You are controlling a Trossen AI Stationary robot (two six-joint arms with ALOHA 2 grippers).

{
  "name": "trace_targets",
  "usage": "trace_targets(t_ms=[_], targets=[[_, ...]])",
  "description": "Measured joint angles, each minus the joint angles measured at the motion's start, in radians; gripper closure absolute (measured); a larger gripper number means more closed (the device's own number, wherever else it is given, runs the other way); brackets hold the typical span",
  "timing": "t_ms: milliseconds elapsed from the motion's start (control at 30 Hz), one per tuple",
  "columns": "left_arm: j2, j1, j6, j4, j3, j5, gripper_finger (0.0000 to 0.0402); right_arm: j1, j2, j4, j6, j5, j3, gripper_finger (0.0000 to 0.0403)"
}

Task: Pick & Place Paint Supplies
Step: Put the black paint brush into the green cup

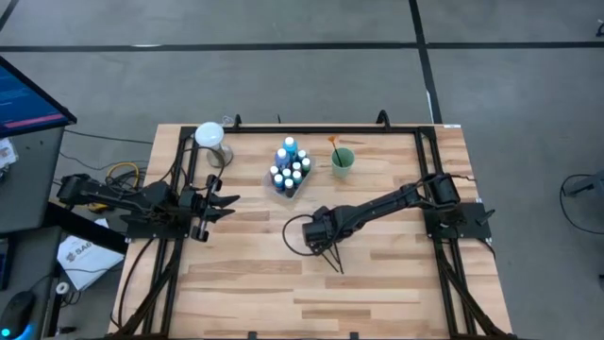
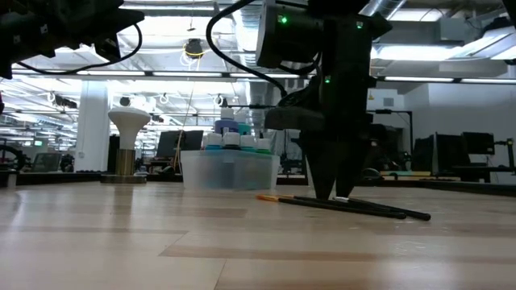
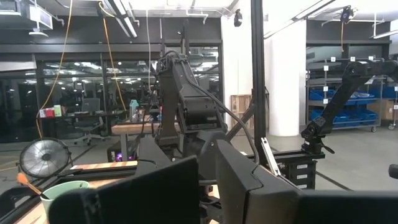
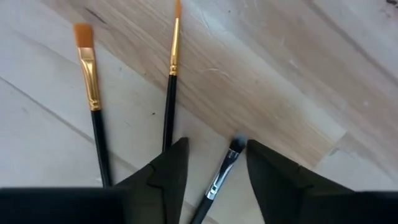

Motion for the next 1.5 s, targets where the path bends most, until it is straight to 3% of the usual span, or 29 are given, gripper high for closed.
trace_targets(t_ms=[400,633,800,1000,1167,1367,1500], targets=[[0.000,0.000,0.000,0.000,0.000,0.000,0.0401,-0.032,0.003,-0.034,0.006,-0.049,-0.002,0.0389],[0.000,0.000,0.000,0.000,0.000,0.000,0.0401,-0.045,-0.008,-0.039,-0.068,-0.049,-0.002,0.0399],[0.000,0.000,0.000,0.000,0.000,0.000,0.0401,-0.045,-0.053,-0.070,-0.073,0.013,-0.012,0.0402],[0.000,0.000,0.000,0.002,0.000,0.000,0.0401,-0.046,-0.149,-0.073,-0.091,0.128,-0.008,0.0401],[0.000,0.000,0.000,0.003,0.000,0.000,0.0401,-0.056,-0.278,-0.082,-0.121,0.311,-0.006,0.0402],[0.000,0.000,0.000,0.003,0.000,0.000,0.0401,-0.142,-0.443,-0.028,-0.295,0.552,-0.005,0.0402],[0.000,0.000,0.000,0.004,0.000,0.000,0.0401,-0.220,-0.530,0.074,-0.484,0.649,-0.005,0.0402]])
